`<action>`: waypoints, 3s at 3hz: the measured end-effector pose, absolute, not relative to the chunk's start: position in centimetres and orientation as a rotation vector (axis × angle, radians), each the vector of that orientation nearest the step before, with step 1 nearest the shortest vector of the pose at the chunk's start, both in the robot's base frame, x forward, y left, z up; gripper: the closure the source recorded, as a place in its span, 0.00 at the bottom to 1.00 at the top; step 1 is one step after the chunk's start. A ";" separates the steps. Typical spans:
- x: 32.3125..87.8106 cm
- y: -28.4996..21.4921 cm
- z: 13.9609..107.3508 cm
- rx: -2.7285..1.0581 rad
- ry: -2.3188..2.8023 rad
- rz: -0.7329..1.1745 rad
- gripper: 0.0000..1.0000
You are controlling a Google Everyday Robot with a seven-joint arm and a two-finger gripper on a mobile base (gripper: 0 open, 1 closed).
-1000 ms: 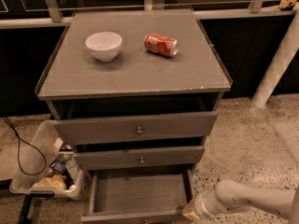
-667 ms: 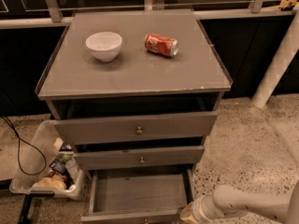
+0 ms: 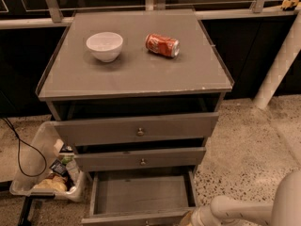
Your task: Close bottom drawer
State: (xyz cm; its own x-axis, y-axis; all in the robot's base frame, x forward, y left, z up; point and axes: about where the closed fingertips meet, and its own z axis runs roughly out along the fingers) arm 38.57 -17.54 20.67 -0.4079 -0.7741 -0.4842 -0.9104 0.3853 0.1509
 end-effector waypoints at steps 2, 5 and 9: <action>40.2 -18.7 14.7 -1.326 2.451 0.585 0.84; 40.2 -18.7 14.7 -1.326 2.451 0.585 0.15; 49.6 -13.9 18.4 -1.416 2.157 0.606 0.41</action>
Offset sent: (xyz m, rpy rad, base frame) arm 0.0601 -0.0262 -0.0966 -0.0109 0.1122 -0.2690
